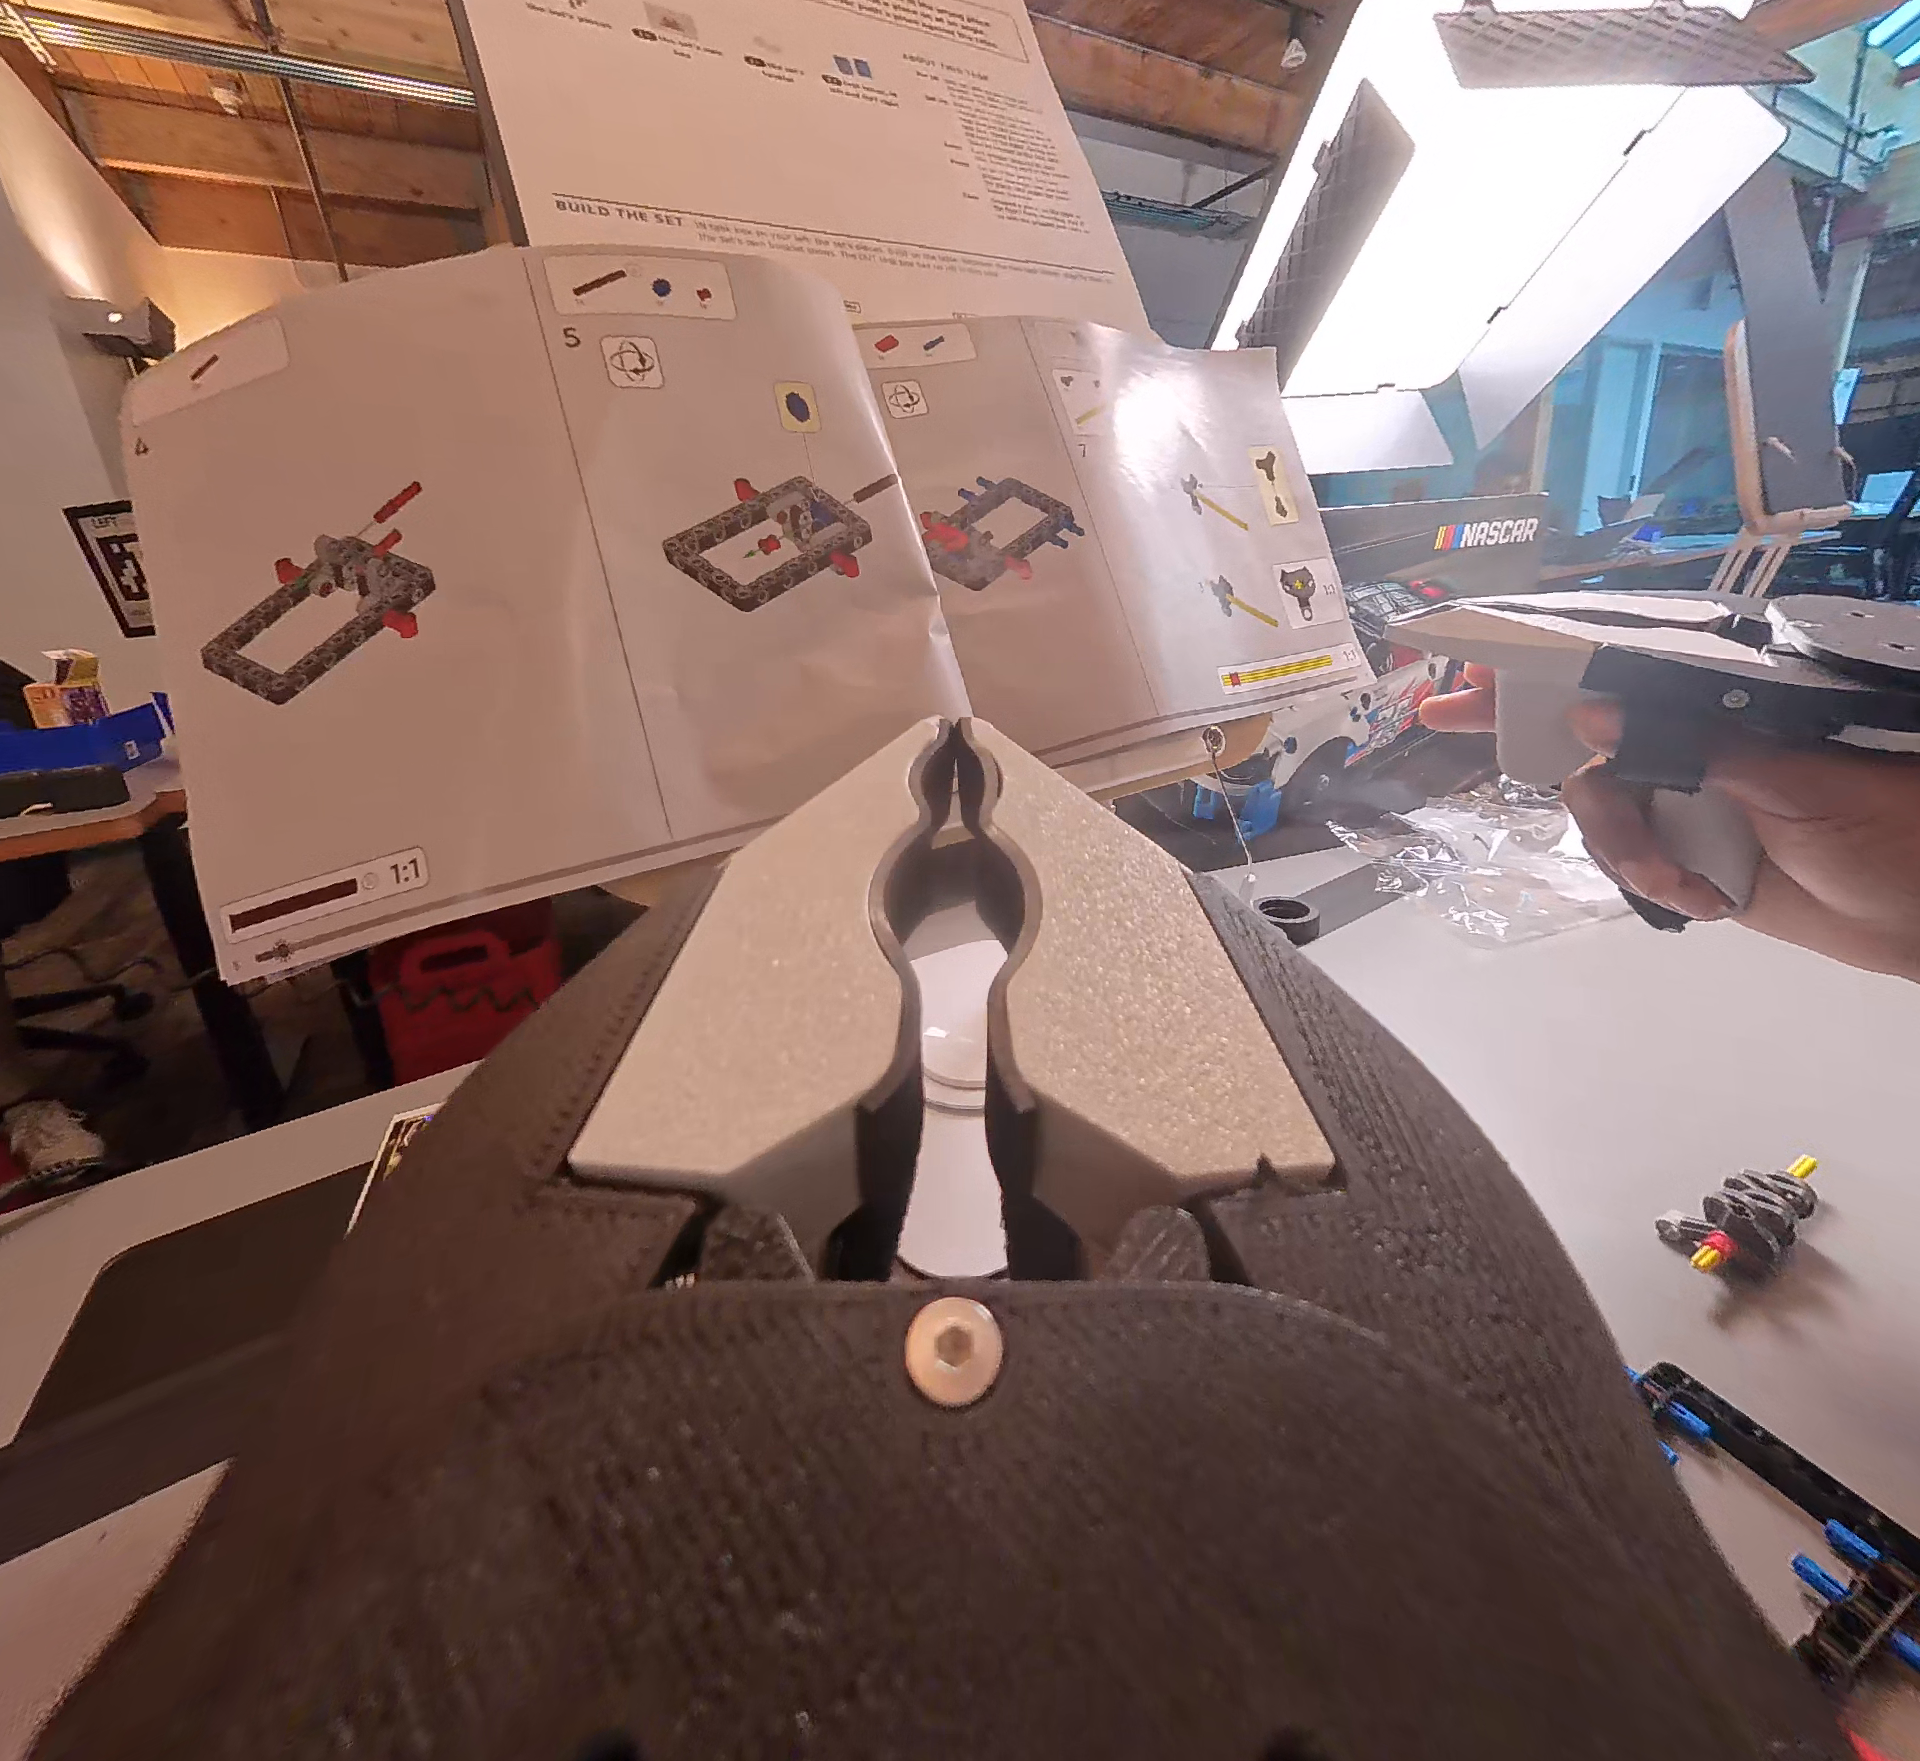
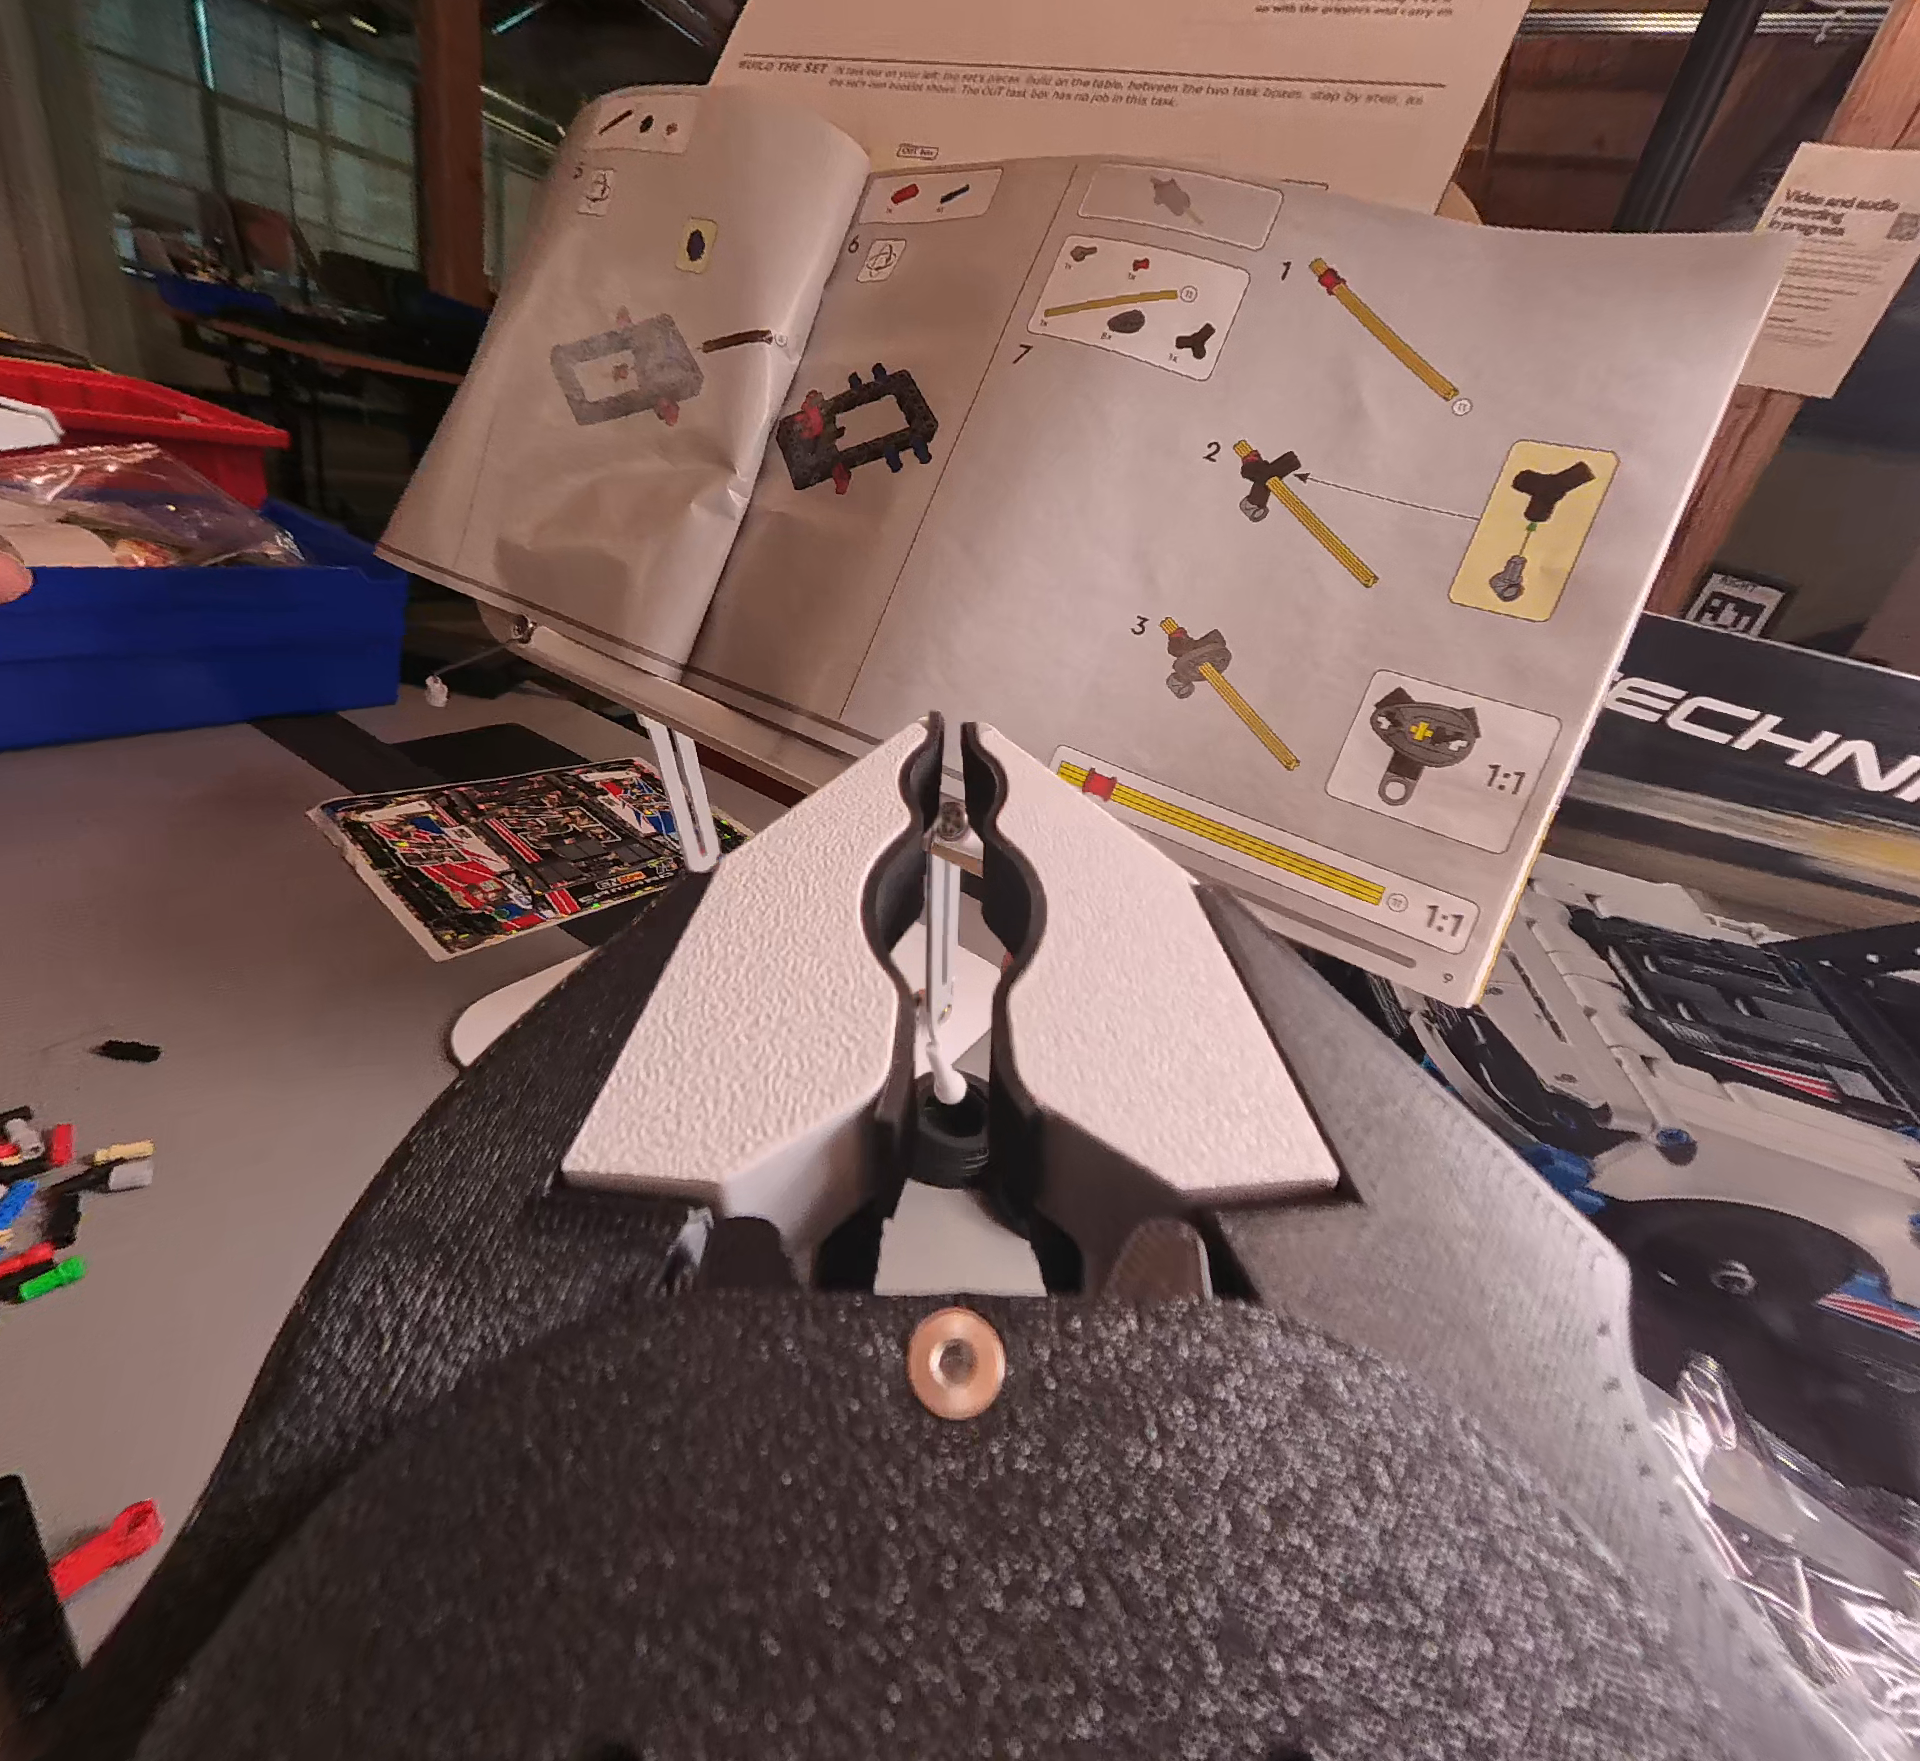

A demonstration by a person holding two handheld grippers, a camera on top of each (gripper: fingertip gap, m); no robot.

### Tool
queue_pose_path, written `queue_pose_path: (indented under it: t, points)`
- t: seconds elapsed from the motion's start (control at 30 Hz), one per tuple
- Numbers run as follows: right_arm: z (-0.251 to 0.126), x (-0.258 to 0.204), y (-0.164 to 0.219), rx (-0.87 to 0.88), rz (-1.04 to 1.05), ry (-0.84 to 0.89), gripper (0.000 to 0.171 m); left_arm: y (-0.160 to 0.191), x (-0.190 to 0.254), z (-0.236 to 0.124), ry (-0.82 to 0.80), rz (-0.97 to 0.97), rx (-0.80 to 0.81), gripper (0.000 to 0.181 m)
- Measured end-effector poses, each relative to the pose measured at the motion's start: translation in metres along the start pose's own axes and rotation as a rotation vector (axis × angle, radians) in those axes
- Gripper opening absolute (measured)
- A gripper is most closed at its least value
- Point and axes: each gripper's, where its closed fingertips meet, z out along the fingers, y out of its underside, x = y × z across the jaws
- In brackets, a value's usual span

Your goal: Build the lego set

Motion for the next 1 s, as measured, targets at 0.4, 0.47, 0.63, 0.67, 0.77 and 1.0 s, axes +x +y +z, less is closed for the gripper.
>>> queue_pose_path:
  t: [0.4, 0.47, 0.63, 0.67, 0.77, 1.0]
  points:
    - [-0.001, -0.008, 0.004, -0.013, 0.002, -0.021, 0.004, -0.001, -0.003, -0.001, -0.018, 0.0, -0.004, 0.0]
    - [-0.001, -0.007, 0.003, -0.012, -0.009, -0.016, 0.004, -0.003, -0.005, -0.002, -0.02, 0.002, 0.0, 0.0]
    - [-0.002, -0.003, 0.002, -0.01, 0.0, -0.009, 0.004, -0.005, -0.008, -0.003, -0.026, 0.003, 0.004, 0.0]
    - [-0.002, -0.003, 0.002, -0.011, 0.0, -0.009, 0.004, -0.005, -0.008, -0.003, -0.028, 0.005, 0.005, 0.0]
    - [-0.002, -0.003, 0.002, -0.012, -0.002, -0.008, 0.005, -0.006, -0.01, -0.003, -0.035, 0.012, 0.005, 0.0]
    - [-0.003, -0.004, 0.001, -0.009, -0.006, -0.01, 0.005, -0.006, -0.013, -0.003, -0.043, 0.007, 0.001, 0.0]
